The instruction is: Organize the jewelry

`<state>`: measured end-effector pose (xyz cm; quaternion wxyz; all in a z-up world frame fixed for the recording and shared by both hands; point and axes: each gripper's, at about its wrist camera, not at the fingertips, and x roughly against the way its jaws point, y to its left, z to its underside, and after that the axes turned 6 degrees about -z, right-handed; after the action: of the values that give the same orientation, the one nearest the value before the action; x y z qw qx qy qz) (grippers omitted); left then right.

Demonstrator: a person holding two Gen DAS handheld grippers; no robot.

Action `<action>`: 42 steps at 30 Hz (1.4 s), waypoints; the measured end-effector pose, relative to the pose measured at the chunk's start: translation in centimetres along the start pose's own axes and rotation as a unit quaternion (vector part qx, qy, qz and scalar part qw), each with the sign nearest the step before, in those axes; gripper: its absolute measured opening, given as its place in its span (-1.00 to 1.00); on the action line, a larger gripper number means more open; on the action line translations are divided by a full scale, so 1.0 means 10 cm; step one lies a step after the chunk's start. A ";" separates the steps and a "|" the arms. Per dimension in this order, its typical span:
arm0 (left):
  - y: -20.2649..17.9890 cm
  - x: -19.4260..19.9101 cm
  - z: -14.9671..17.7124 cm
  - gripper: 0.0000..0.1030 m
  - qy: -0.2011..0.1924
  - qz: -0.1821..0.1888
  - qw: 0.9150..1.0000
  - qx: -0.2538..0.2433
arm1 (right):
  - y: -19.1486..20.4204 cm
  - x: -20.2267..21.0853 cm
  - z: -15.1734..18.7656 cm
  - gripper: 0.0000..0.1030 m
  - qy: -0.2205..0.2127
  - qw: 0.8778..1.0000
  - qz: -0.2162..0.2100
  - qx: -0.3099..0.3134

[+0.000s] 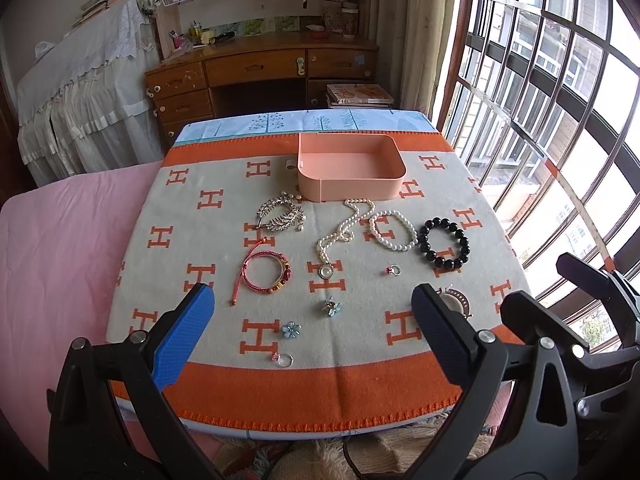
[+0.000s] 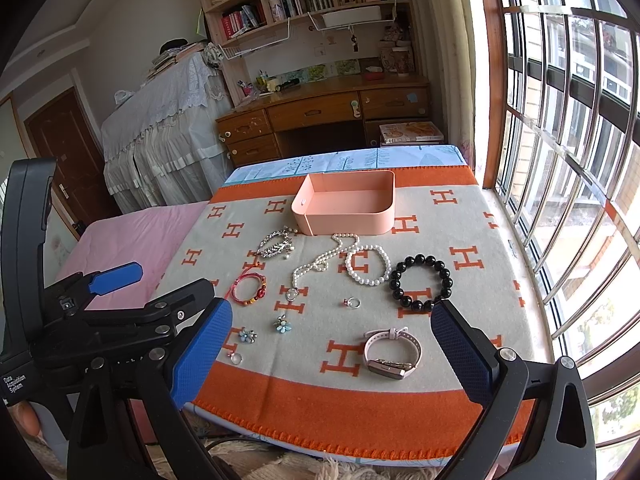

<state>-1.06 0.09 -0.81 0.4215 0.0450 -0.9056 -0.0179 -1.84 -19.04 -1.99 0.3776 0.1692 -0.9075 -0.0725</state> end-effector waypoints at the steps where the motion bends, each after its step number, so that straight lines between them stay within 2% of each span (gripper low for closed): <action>1: 0.00 0.00 0.00 0.90 0.000 0.000 1.000 0.000 | -0.01 0.01 0.00 0.94 0.000 1.000 0.000 0.000; 33: 0.01 -0.03 0.08 0.88 0.014 0.001 1.000 0.000 | 0.03 -0.07 0.02 0.71 0.012 0.999 -0.029 -0.003; 42: -0.02 -0.06 -0.06 0.88 0.020 0.006 1.000 0.000 | -0.04 -0.07 -0.04 0.64 0.019 0.999 -0.041 -0.004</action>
<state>-0.20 -0.05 -0.92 0.4392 0.0399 -0.8974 -0.0142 -0.96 -19.11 -2.26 0.3918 0.2059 -0.8924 -0.0883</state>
